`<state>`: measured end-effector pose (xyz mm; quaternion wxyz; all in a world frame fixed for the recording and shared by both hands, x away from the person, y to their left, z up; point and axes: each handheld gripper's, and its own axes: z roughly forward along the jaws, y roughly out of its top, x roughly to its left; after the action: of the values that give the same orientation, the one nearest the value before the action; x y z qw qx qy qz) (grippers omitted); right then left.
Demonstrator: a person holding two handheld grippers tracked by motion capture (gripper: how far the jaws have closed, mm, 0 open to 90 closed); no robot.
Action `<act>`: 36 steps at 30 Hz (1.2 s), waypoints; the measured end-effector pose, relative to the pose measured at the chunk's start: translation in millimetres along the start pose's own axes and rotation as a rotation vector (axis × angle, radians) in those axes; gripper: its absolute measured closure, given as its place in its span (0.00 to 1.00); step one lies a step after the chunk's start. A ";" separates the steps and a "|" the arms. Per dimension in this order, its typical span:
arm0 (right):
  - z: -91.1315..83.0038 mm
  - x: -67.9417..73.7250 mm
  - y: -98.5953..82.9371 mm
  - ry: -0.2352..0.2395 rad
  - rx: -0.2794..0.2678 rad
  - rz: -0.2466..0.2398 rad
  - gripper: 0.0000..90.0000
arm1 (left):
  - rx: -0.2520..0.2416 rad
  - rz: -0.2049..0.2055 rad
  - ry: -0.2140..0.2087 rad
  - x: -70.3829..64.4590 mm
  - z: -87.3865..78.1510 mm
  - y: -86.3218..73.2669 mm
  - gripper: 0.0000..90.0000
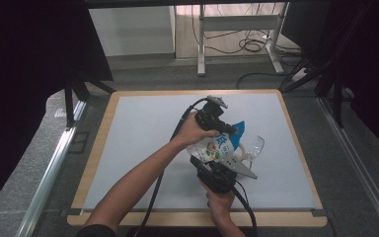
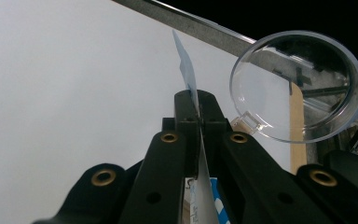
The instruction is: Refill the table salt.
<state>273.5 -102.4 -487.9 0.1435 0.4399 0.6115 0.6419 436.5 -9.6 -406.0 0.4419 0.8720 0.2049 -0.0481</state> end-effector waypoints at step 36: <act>-0.3 0.8 -4.8 -0.033 -0.009 -0.044 0.70 | -0.026 -0.004 0.003 -0.2 0.6 -2.1 0.99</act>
<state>271.2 -101.1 -492.0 0.1697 0.4363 0.6156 0.6339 435.5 -9.0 -407.9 0.4527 0.8659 0.2078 -0.0449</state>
